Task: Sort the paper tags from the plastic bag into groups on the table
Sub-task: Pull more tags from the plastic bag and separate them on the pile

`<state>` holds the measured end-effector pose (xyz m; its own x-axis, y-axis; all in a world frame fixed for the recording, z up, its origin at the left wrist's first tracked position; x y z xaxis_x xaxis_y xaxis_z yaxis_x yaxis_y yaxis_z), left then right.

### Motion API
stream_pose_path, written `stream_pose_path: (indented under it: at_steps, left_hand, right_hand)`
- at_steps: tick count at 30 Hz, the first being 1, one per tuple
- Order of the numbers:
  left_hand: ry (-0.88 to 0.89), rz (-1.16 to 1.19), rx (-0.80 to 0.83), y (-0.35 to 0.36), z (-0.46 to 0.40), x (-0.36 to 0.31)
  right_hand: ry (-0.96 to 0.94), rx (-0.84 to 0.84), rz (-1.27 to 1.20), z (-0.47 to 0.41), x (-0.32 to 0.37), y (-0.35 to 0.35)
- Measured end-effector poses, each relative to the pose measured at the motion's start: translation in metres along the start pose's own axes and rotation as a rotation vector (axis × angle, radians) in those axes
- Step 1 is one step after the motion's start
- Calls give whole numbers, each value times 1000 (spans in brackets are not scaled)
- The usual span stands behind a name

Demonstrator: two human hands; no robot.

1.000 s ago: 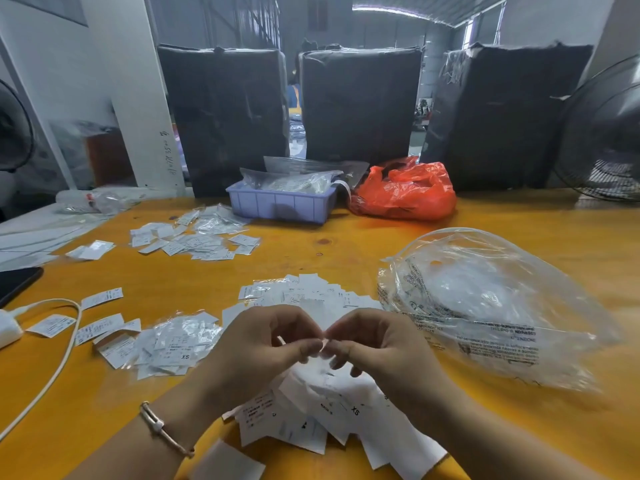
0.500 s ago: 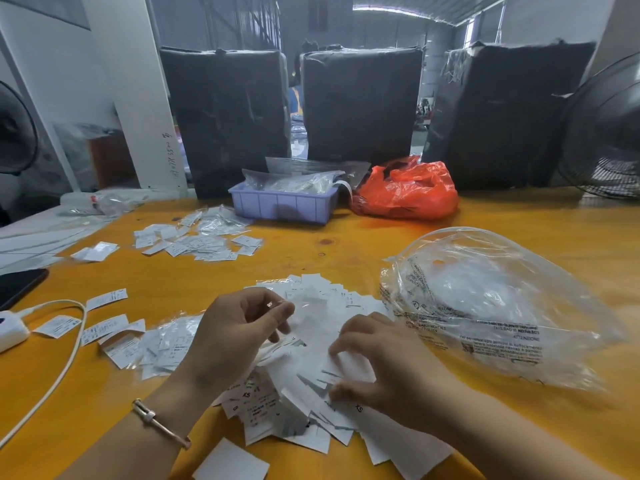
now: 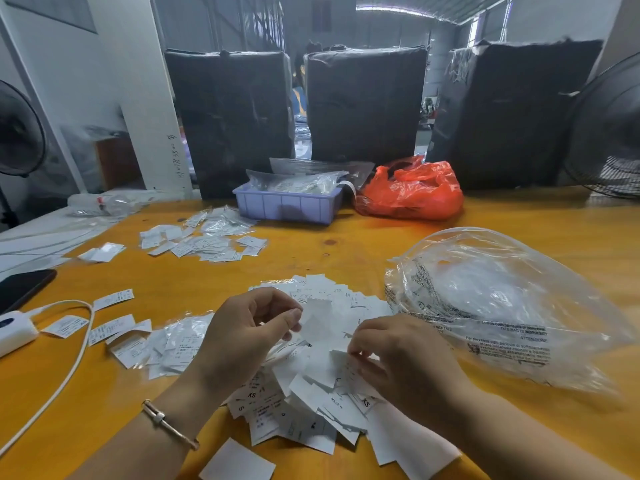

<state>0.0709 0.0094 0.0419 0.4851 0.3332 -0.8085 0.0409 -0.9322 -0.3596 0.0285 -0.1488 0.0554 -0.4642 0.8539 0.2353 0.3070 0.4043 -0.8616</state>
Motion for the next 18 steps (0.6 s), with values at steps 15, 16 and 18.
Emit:
stream_pose_path:
  at_steps: [15, 16, 18]
  left_hand:
    - [-3, -18, 25, 2, 1, 2]
    - [-1, -16, 23, 2, 0, 2]
    - [3, -21, 22, 2, 0, 2]
  right_hand:
    - [71, 65, -179, -1, -14, 0]
    - [84, -4, -197, -1, -17, -8]
    - [118, -124, -283, 0, -22, -23]
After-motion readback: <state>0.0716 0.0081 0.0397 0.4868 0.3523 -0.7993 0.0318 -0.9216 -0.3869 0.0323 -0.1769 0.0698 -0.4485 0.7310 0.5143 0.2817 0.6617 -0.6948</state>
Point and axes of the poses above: each hand's wrist, its own z-axis away from the middle knuckle, its own y-axis out of the palm, x = y × z, the point moved 10 cm from there along -z, towards the middle knuckle, and after that the axes turned 11 degrees about y, right-handed, at the moved point
